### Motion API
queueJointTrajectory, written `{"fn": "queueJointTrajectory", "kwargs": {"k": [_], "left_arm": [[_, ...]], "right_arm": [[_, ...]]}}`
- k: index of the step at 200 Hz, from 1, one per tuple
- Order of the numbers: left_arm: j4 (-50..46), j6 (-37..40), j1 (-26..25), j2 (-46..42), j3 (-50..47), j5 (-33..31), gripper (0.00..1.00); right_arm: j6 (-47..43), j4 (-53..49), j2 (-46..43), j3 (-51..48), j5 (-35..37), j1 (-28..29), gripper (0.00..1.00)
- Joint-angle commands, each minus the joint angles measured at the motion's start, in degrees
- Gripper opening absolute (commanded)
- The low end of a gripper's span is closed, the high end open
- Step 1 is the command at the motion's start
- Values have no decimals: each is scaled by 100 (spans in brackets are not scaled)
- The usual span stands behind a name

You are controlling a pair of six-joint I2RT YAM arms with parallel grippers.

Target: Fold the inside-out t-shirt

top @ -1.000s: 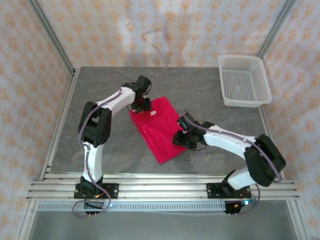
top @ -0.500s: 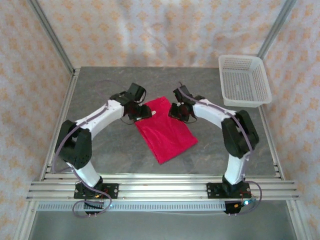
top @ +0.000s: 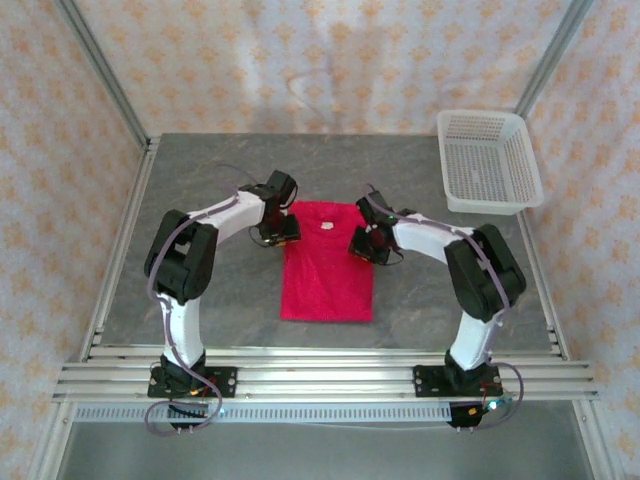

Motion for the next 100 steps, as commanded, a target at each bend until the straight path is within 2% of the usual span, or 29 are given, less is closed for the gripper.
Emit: {"fn": "queueJointTrajectory", "kwargs": {"k": [1, 17, 34, 46, 66, 100], "left_arm": [[-493, 398, 40, -148, 458, -249, 36], [-493, 442, 65, -286, 607, 1, 40], [-297, 492, 163, -361, 600, 357, 55], [-97, 495, 268, -354, 544, 668, 60], [130, 524, 449, -246, 495, 1011, 61], [142, 537, 625, 13, 584, 1207, 54]], "right_arm": [[-227, -365, -440, 198, 355, 6, 37], [-731, -490, -475, 509, 581, -84, 46], [-1120, -503, -291, 684, 712, -304, 52], [-1284, -499, -105, 739, 720, -453, 54], [-1490, -492, 171, 814, 734, -632, 56], [-1663, -373, 454, 977, 588, -638, 57]]}}
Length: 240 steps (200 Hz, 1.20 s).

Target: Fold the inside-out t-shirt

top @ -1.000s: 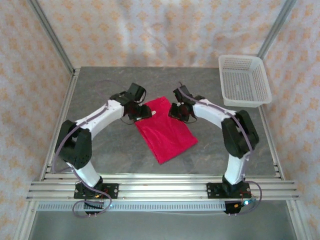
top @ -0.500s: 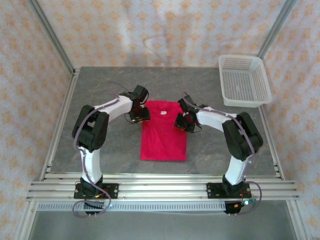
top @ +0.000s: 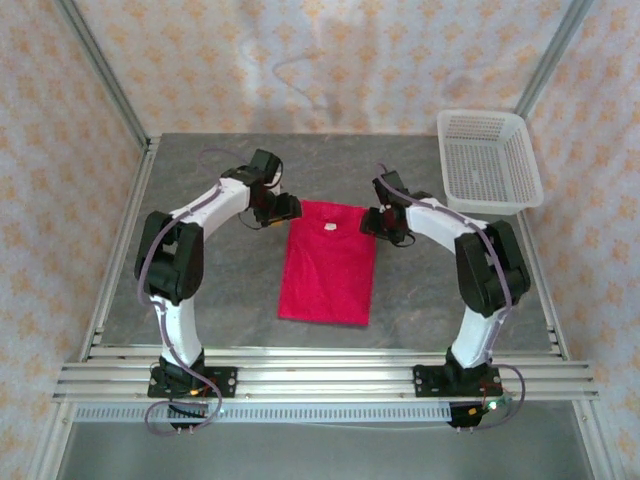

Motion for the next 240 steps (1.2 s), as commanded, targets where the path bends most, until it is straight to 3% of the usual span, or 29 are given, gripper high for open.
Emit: {"fn": "queueJointTrajectory", "kwargs": {"k": [1, 55, 99, 134, 189, 240], "left_arm": [[90, 133, 94, 221, 94, 322, 54], [-20, 275, 152, 249, 46, 316, 50], [-22, 271, 146, 258, 55, 342, 46], [259, 107, 149, 356, 55, 479, 45], [586, 24, 138, 775, 159, 744, 41], [733, 27, 125, 1001, 29, 565, 50]], "right_arm": [[-318, -45, 197, 202, 18, 37, 57], [-228, 11, 736, 518, -110, 59, 52], [-187, -128, 1109, 724, 13, 137, 31], [-252, -167, 1052, 694, 116, 150, 4], [-279, -207, 982, 750, 70, 149, 4], [-278, -174, 1023, 782, -44, 148, 4]]}}
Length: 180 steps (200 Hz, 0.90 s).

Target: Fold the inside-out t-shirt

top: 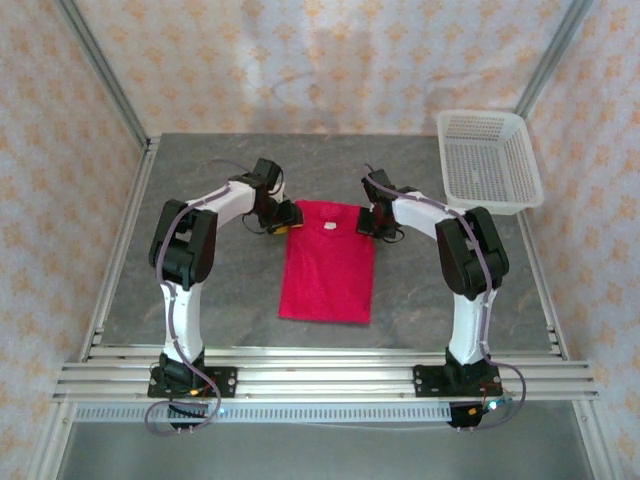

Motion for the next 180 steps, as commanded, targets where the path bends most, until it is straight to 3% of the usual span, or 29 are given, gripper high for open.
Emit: {"fn": "queueJointTrajectory", "kwargs": {"k": [1, 23, 56, 86, 109, 142, 180], "left_arm": [[234, -61, -3, 122, 3, -5, 50], [550, -292, -70, 171, -82, 146, 48], [785, -562, -219, 392, 90, 238, 37], [681, -578, -242, 638, 270, 241, 13], [498, -550, -231, 506, 316, -4, 0], [56, -460, -110, 203, 822, -168, 0], [-330, -555, 26, 95, 2109, -32, 0]], "right_arm": [[-80, -64, 136, 77, -44, 39, 4], [-74, -34, 199, 72, -72, 51, 3], [-50, 10, 247, 90, -73, 41, 2], [-41, 15, 225, 110, -73, 43, 0], [-64, -20, 219, 185, -34, 29, 0], [25, 78, 36, 423, -5, -102, 0], [129, 60, -248, 1338, -254, -367, 0]]}}
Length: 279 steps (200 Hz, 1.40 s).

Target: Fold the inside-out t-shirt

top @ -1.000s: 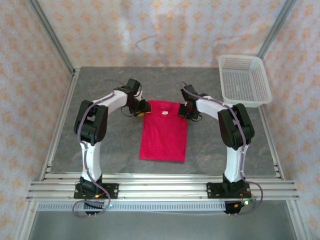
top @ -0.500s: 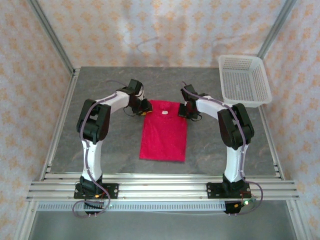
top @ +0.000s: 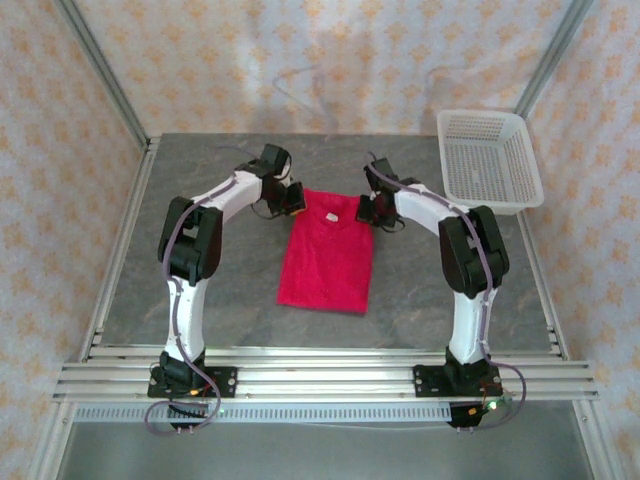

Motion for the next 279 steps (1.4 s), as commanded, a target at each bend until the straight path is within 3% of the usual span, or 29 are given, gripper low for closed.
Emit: {"fn": "queueJointTrajectory", "kwargs": {"k": [1, 56, 74, 85, 100, 141, 174, 213, 279], "left_arm": [[-270, -18, 121, -275, 904, 29, 0], [-344, -657, 367, 308, 3516, 702, 0], [-240, -556, 376, 128, 3787, 729, 0], [-17, -451, 370, -199, 3353, 764, 0], [876, -468, 341, -915, 1859, 819, 0], [3242, -658, -23, -2458, -2508, 435, 0], [4098, -984, -388, -2855, -4340, 94, 0], [3500, -798, -539, -3339, -4580, -354, 0], [2043, 43, -328, -2336, -2693, -880, 0]], "right_arm": [[105, 68, -290, 731, -125, -193, 0], [388, -317, -24, 3129, -955, -579, 0], [276, -384, -99, 3522, -1180, -593, 0], [267, -198, -317, 3246, -1411, -582, 0], [432, 502, -819, 2211, -1717, -576, 0], [893, 2672, -2100, -1859, -2135, -389, 0], [1473, 3703, -2773, -3840, -2055, -208, 0], [1261, 3250, -3316, -4050, -1458, -158, 0], [753, 2442, -1914, -2456, -1036, -462, 0]]}}
